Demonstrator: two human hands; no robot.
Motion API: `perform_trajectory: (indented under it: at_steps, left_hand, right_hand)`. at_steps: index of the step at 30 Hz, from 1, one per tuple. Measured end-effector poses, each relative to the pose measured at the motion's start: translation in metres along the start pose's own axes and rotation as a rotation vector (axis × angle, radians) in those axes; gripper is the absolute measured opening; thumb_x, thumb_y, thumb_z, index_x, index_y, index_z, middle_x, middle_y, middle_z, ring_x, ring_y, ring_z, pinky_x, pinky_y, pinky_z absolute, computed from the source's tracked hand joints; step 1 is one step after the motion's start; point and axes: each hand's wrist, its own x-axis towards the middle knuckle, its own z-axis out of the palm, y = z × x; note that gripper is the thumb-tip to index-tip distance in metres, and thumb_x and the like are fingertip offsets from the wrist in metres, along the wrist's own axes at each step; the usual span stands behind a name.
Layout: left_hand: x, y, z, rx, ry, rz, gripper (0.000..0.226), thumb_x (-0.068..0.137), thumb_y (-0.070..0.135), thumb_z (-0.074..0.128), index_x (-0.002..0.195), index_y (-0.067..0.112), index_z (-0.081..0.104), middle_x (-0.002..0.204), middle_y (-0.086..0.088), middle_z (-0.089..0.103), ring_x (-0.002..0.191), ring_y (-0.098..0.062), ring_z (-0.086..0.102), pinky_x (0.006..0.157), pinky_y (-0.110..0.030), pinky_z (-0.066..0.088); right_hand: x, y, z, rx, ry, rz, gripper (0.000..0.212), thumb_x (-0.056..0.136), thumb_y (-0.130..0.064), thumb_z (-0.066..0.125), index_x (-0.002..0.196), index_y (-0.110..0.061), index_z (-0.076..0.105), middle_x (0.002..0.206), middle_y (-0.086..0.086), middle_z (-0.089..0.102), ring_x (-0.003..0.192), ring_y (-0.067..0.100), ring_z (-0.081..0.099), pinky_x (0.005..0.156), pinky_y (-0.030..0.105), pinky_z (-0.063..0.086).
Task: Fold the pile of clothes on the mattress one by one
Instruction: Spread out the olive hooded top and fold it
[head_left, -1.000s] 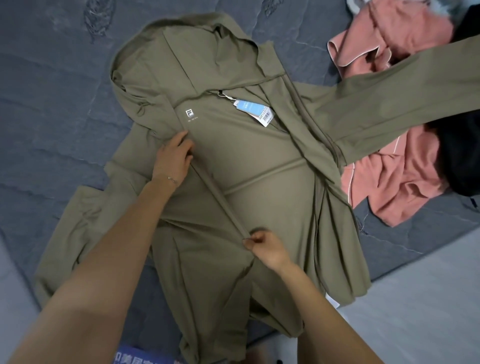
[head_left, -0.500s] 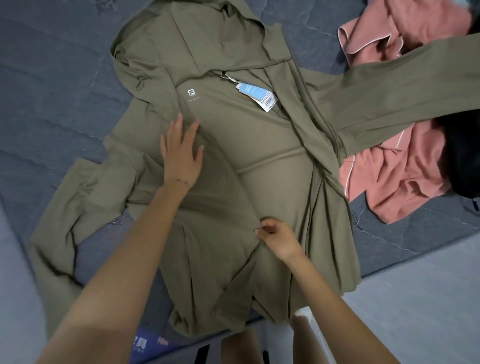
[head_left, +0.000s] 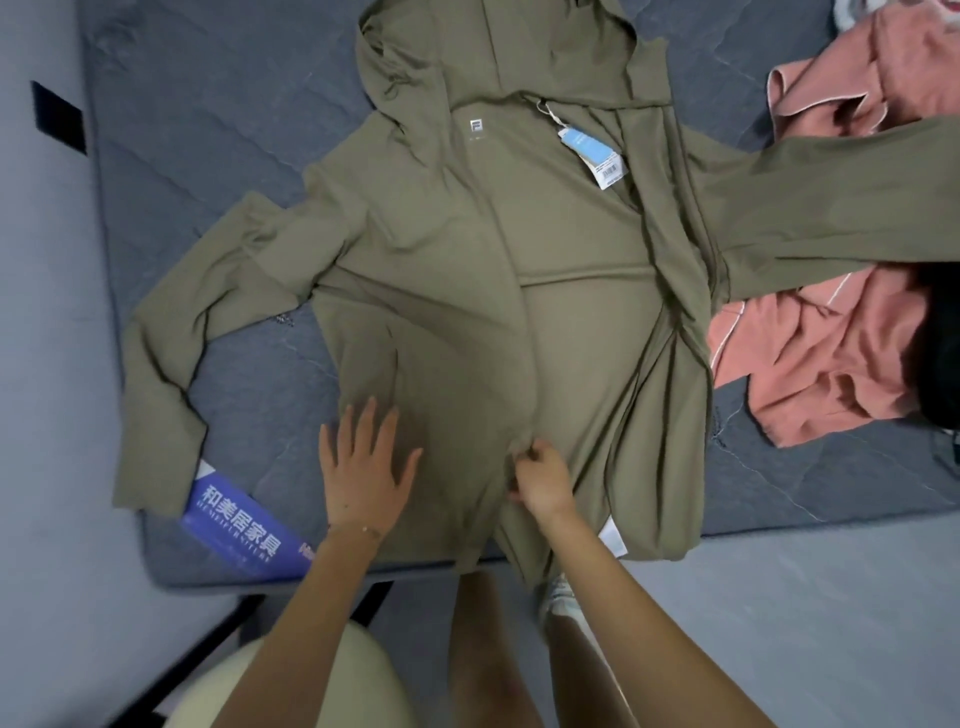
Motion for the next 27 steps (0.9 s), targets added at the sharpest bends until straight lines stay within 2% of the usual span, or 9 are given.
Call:
perform_trajectory:
  at_steps: [2,4,6,9,14,18,22,25,27]
  left_hand:
    - [-0.018,-0.006,0.008,-0.071,-0.017,-0.136,0.066,0.088,0.052,0.035,0.134,0.009,0.054,0.141,-0.018,0.048,0.131,-0.04,0.043,0.11,-0.058,0.023]
    - [-0.034,-0.012,0.016,-0.149,-0.039,-0.292,0.068,0.087,0.052,0.039,0.139,0.01,0.048,0.144,-0.018,0.045,0.132,-0.04,0.04,0.11,-0.056,0.023]
    - [-0.048,-0.017,0.023,-0.23,-0.056,-0.415,0.065,0.089,0.046,0.052,0.141,0.008,0.044,0.14,-0.02,0.049,0.125,-0.041,0.046,0.107,-0.054,0.03]
    - [-0.063,-0.02,0.032,-0.375,-0.077,-0.503,0.061,0.089,0.027,0.066,0.139,0.001,0.044,0.125,-0.024,0.058,0.111,-0.043,0.054,0.096,-0.05,0.039]
    - [-0.072,-0.02,0.04,-0.682,-0.004,-0.636,0.029,0.089,0.014,0.065,0.113,-0.002,0.059,0.097,-0.022,0.064,0.094,-0.037,0.053,0.081,-0.039,0.039]
    - [-0.079,-0.016,0.033,-0.839,0.079,-0.742,0.015,0.092,0.018,0.063,0.09,0.004,0.058,0.084,-0.012,0.062,0.079,-0.027,0.055,0.072,-0.035,0.043]
    - [-0.097,-0.021,0.023,-0.777,0.159,-0.817,0.021,0.095,0.032,0.057,0.085,0.014,0.054,0.083,0.001,0.059,0.077,-0.022,0.053,0.069,-0.032,0.038]
    - [-0.111,-0.035,0.024,-0.735,0.103,-0.917,0.027,0.095,0.037,0.054,0.085,0.012,0.056,0.084,-0.003,0.061,0.082,-0.03,0.057,0.069,-0.034,0.039]
    - [-0.118,-0.042,0.028,-0.664,0.0,-0.936,0.032,0.096,0.039,0.051,0.082,0.011,0.054,0.088,-0.007,0.062,0.087,-0.034,0.058,0.071,-0.036,0.04]
  right_hand:
    - [-0.006,0.007,-0.006,0.052,0.139,-0.112,0.018,0.097,-0.001,0.042,0.1,0.005,0.059,0.093,0.013,0.063,0.096,0.029,0.06,0.08,0.025,0.043]
    - [-0.013,0.012,-0.011,0.093,0.219,-0.182,0.016,0.099,-0.007,0.045,0.098,0.0,0.06,0.089,0.005,0.058,0.091,0.02,0.054,0.073,0.018,0.035]
    - [-0.017,0.019,-0.012,0.045,0.152,-0.176,0.007,0.096,-0.017,0.056,0.094,-0.011,0.059,0.086,0.0,0.06,0.089,0.018,0.056,0.076,0.022,0.039]
    - [-0.021,0.037,-0.01,-0.151,-0.016,-0.062,0.023,0.085,-0.018,0.07,0.104,-0.008,0.061,0.092,0.002,0.064,0.09,0.019,0.06,0.081,0.026,0.045]
    - [-0.032,0.062,-0.013,-0.23,0.053,-0.095,0.019,0.089,-0.012,0.064,0.102,0.002,0.065,0.098,0.018,0.07,0.096,0.032,0.064,0.08,0.031,0.045]
    - [-0.044,0.063,-0.015,-0.053,0.066,-0.18,0.013,0.092,-0.012,0.061,0.093,0.0,0.065,0.091,0.016,0.07,0.092,0.032,0.065,0.086,0.039,0.051]
    - [-0.05,0.062,-0.018,0.092,0.012,-0.218,0.007,0.093,-0.012,0.061,0.088,-0.01,0.065,0.082,0.003,0.071,0.082,0.019,0.067,0.079,0.033,0.054]
    - [-0.05,0.069,-0.014,0.006,-0.041,-0.205,0.007,0.091,-0.015,0.064,0.085,-0.014,0.067,0.078,-0.003,0.072,0.08,0.017,0.067,0.074,0.025,0.054]
    - [-0.047,0.077,-0.011,-0.161,-0.064,-0.165,0.011,0.09,-0.02,0.066,0.089,-0.009,0.067,0.082,0.004,0.072,0.084,0.023,0.068,0.08,0.032,0.054]
